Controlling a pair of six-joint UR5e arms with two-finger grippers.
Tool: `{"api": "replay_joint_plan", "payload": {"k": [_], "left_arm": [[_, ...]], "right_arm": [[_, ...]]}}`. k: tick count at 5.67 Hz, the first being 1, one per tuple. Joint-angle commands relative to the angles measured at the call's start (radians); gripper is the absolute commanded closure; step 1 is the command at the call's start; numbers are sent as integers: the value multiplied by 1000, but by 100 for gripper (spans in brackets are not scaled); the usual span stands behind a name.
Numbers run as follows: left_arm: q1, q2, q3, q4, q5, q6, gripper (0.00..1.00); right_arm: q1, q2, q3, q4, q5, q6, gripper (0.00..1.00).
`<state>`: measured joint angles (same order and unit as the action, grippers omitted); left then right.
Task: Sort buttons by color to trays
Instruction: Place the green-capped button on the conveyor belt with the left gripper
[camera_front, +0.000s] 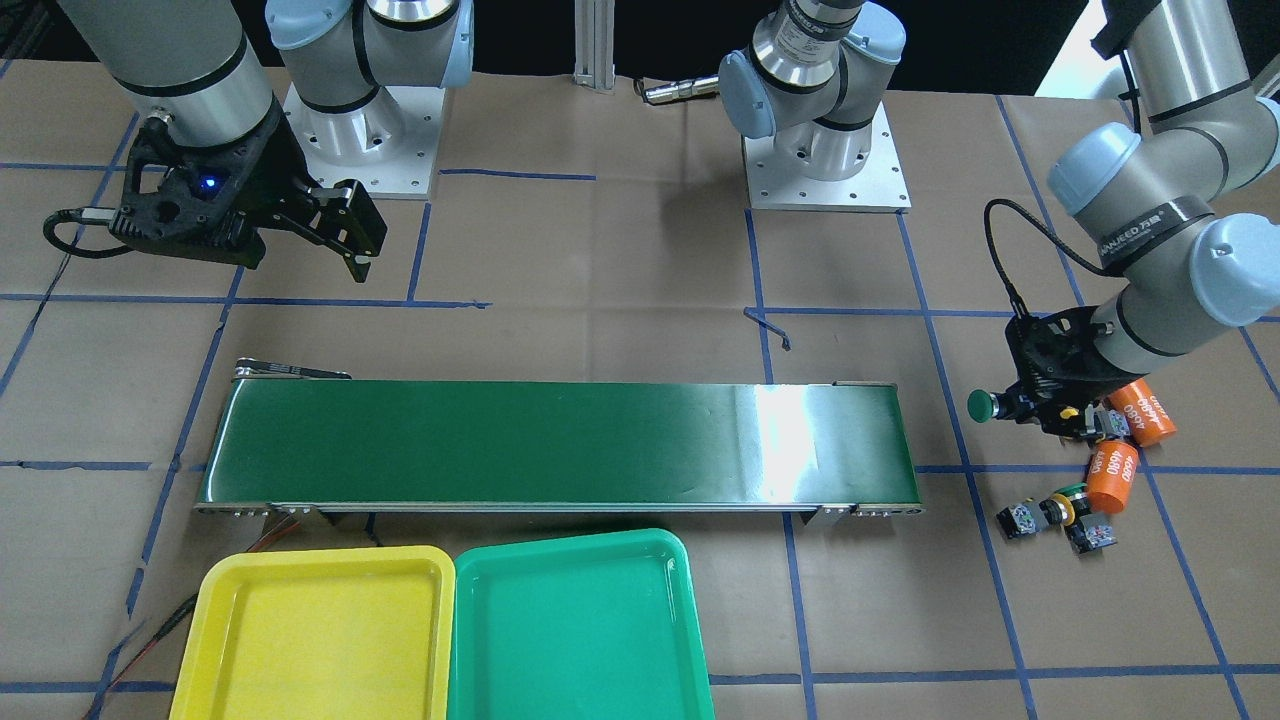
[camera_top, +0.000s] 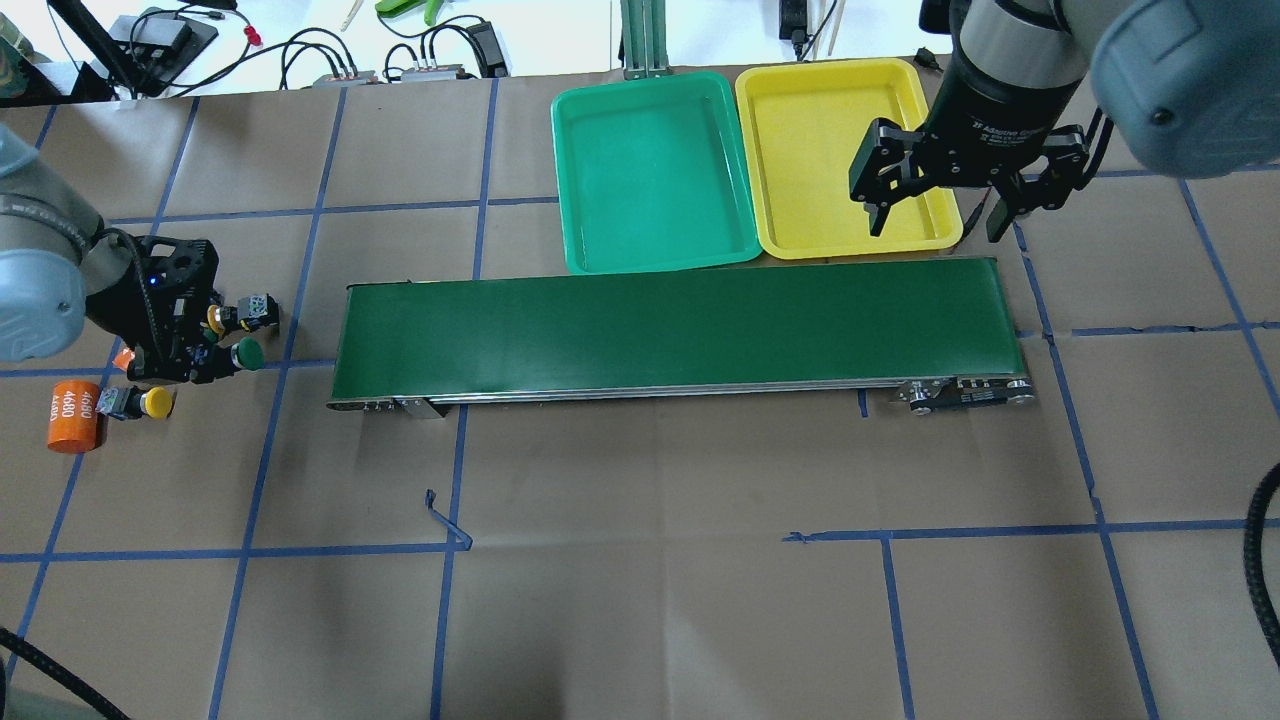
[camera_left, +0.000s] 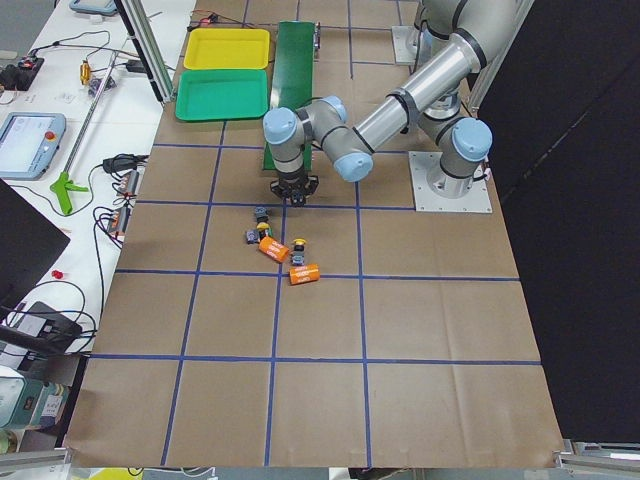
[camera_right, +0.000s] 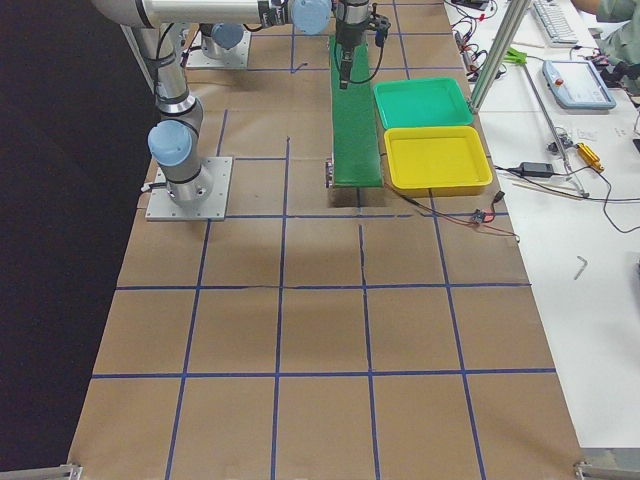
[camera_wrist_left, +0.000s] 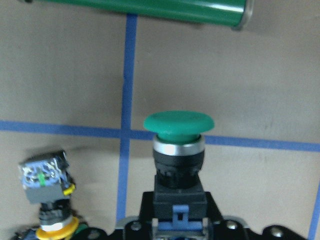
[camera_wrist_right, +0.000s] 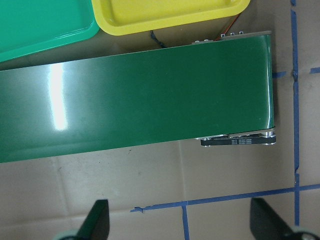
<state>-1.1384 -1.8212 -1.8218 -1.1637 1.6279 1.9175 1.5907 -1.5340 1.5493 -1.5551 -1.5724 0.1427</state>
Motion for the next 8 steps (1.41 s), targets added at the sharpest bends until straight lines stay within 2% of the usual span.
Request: {"api": "replay_joint_plan", "payload": {"k": [1,3,5,6,7,8], "left_arm": [[-171,-15,82,-64,-9,-67,100],[-302,-27,52,-53,-6,-200,100],[-316,-76,47,2,-5,-209,98],[-316,-84,48,15,-6,-207,13],[-307,-78,55,13,1,-204,1],[-269,-66,79,3,7,-210,1]], "right_arm": [[0,2,0,0,0,0,0],[0,2,0,1,0,0,0],[0,0,0,0,0,0,0],[0,2,0,1,0,2,0],[0,2,0,1,0,2,0],[0,0,0,1,-1,0,0]]}}
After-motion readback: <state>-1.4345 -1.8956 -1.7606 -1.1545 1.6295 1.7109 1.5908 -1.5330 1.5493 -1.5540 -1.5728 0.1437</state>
